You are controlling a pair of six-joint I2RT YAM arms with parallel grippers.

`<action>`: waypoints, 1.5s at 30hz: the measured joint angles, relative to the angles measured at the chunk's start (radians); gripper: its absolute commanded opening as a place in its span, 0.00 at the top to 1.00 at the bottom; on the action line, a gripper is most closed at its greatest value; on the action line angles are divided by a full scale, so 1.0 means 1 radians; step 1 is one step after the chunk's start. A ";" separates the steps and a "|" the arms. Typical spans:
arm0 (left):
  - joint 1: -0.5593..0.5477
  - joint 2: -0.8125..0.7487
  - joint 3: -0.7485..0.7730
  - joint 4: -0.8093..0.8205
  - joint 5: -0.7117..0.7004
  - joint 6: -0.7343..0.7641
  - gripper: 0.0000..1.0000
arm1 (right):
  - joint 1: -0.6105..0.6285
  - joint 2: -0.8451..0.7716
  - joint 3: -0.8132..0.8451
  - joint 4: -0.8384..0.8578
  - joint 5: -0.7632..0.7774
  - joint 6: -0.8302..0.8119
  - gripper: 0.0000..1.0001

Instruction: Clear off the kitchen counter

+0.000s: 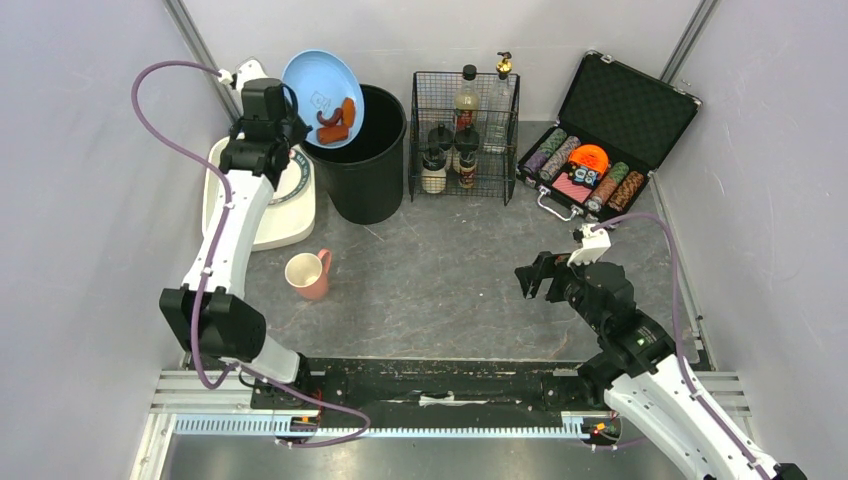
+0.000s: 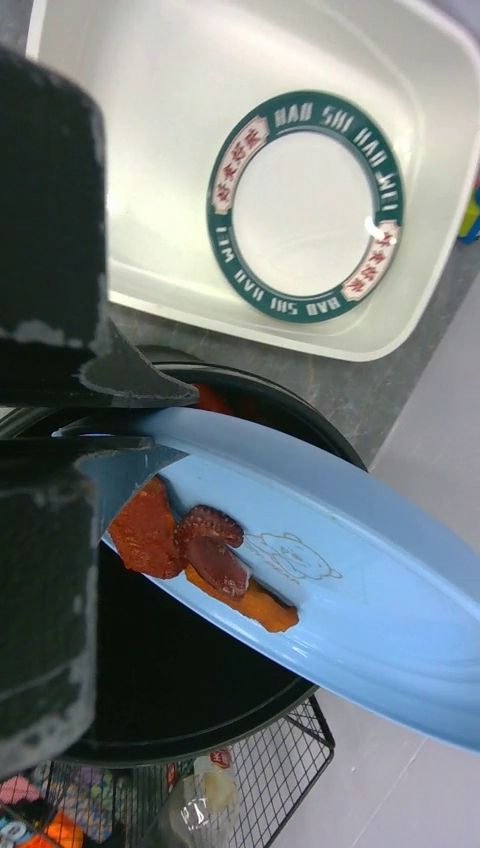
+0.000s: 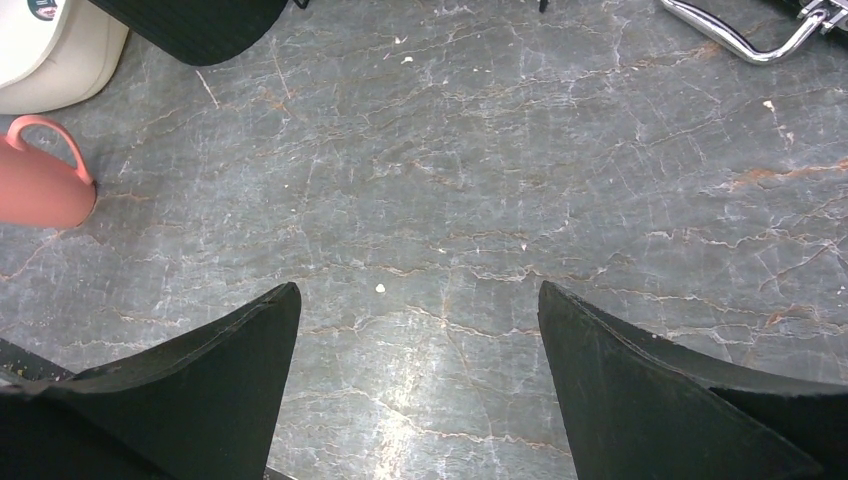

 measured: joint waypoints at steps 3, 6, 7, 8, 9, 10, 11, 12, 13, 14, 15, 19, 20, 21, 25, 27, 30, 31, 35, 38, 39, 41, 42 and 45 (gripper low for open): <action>-0.034 -0.024 -0.018 0.039 -0.057 0.059 0.98 | 0.000 0.003 -0.002 0.003 -0.006 0.000 0.10; -0.081 -0.038 -0.045 0.092 -0.143 0.139 0.98 | 0.000 0.003 -0.002 0.003 -0.006 0.000 0.10; -0.106 -0.040 -0.058 0.115 -0.177 0.174 0.98 | 0.000 0.002 -0.002 0.003 -0.006 0.000 0.09; -0.125 -0.041 -0.067 0.129 -0.200 0.201 0.98 | 0.000 0.002 -0.002 0.003 -0.006 0.000 0.10; -0.150 -0.041 -0.076 0.146 -0.229 0.237 0.98 | 0.000 0.001 -0.002 0.003 -0.006 0.000 0.10; -0.173 -0.040 -0.085 0.164 -0.257 0.272 0.98 | 0.000 0.000 -0.002 0.003 -0.006 0.000 0.10; -0.189 -0.041 -0.091 0.177 -0.278 0.299 0.98 | 0.000 -0.003 -0.002 0.003 -0.006 0.000 0.09; -0.211 -0.041 -0.099 0.196 -0.304 0.335 0.98 | 0.000 -0.005 -0.002 0.003 -0.006 0.000 0.10; -0.230 -0.041 -0.106 0.219 -0.332 0.370 0.98 | 0.000 -0.008 -0.002 0.003 -0.006 0.000 0.10; -0.247 -0.041 -0.115 0.245 -0.357 0.409 0.98 | 0.000 -0.010 -0.002 0.003 -0.006 0.000 0.09; -0.262 -0.041 -0.126 0.273 -0.384 0.441 0.98 | 0.000 -0.013 -0.002 0.002 -0.006 -0.001 0.09; -0.331 -0.041 -0.201 0.453 -0.509 0.643 0.98 | 0.000 -0.022 -0.002 0.002 -0.006 -0.001 0.09; -0.346 -0.041 -0.216 0.491 -0.533 0.689 0.98 | 0.000 -0.024 -0.002 0.002 -0.005 -0.001 0.09; -0.363 -0.040 -0.233 0.536 -0.562 0.742 0.98 | 0.000 -0.024 -0.002 0.002 -0.006 -0.001 0.09; -0.423 -0.039 -0.280 0.710 -0.637 0.919 0.98 | 0.000 -0.024 -0.002 0.002 -0.006 -0.002 0.09; -0.445 -0.039 -0.290 0.790 -0.664 0.992 0.98 | 0.000 -0.029 -0.002 0.000 -0.005 -0.004 0.09; -0.473 -0.034 -0.300 0.909 -0.702 1.100 0.98 | 0.000 -0.040 -0.003 -0.002 -0.005 -0.005 0.09; -0.482 -0.031 -0.301 0.951 -0.717 1.137 0.98 | 0.000 -0.043 -0.003 -0.003 -0.005 -0.006 0.09; -0.513 -0.020 -0.301 1.081 -0.766 1.265 0.98 | 0.000 -0.048 -0.005 -0.007 -0.005 -0.007 0.09; -0.533 -0.023 -0.301 1.143 -0.794 1.322 0.98 | 0.000 -0.055 -0.005 -0.011 -0.005 -0.008 0.09; -0.539 -0.026 -0.301 1.150 -0.801 1.327 0.98 | 0.000 -0.058 -0.006 -0.012 -0.005 -0.007 0.09; -0.546 -0.042 -0.301 1.142 -0.815 1.328 0.98 | 0.000 -0.061 -0.006 -0.014 -0.005 -0.007 0.09; -0.547 -0.053 -0.301 1.128 -0.820 1.323 0.98 | 0.000 -0.061 -0.006 -0.013 -0.005 -0.007 0.09; -0.548 -0.114 -0.300 1.061 -0.829 1.287 0.98 | 0.000 -0.061 -0.008 -0.013 -0.006 -0.007 0.09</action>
